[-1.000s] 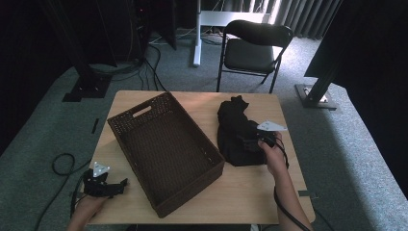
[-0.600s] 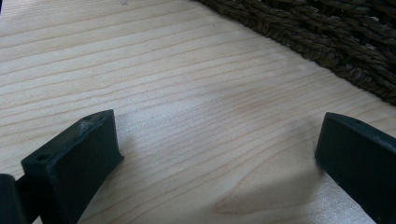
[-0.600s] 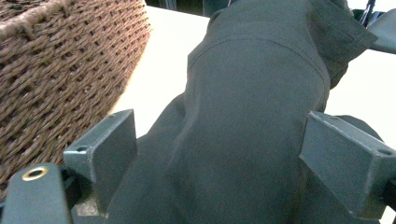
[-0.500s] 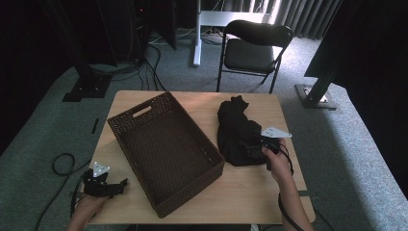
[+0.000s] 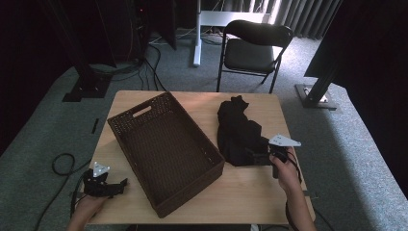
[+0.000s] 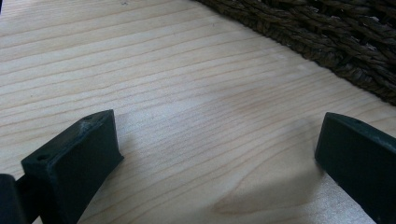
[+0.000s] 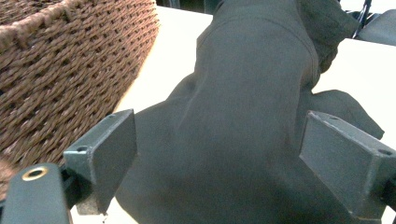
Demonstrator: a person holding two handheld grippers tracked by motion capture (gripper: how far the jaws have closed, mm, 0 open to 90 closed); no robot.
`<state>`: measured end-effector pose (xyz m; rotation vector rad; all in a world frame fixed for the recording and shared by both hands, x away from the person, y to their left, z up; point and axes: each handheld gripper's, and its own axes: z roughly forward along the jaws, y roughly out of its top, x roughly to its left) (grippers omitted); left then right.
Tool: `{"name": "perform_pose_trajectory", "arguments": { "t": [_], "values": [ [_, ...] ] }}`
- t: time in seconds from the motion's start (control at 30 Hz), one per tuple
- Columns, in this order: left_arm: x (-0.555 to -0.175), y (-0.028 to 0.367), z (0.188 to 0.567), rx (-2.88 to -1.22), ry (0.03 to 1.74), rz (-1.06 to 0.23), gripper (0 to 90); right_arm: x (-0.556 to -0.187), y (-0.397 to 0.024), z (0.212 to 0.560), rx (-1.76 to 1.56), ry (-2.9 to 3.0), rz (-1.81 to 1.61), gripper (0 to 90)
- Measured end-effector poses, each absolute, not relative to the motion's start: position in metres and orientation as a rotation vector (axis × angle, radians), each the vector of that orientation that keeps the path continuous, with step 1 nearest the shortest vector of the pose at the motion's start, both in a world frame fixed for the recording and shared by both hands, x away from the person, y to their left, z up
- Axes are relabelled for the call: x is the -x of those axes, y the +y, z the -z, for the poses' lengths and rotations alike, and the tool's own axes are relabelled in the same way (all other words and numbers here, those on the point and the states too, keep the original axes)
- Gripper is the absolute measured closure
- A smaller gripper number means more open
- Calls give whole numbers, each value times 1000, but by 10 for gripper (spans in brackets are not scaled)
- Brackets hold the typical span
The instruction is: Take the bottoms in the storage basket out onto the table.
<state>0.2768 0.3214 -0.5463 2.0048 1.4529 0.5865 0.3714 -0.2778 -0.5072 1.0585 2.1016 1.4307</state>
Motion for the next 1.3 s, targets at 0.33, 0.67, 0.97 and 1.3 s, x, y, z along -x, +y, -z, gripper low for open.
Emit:
{"name": "perform_pose_trajectory", "arguments": {
  "t": [0.33, 0.67, 0.97, 1.3],
  "values": [
    [-277, 321, 546, -2005, 1453, -586, 0, -350, -289, 516, -1028, 2150, -1459, 111],
    [-277, 321, 546, -2005, 1453, -586, 0, -331, -294, 529, -1011, 2195, -1463, 111],
    [-277, 321, 546, -2005, 1453, -586, 0, -318, -300, 535, -976, 2249, -1436, 110],
    [-277, 321, 546, -2005, 1453, -586, 0, -301, -307, 541, -976, 2311, -1392, 110]
  ]
}}
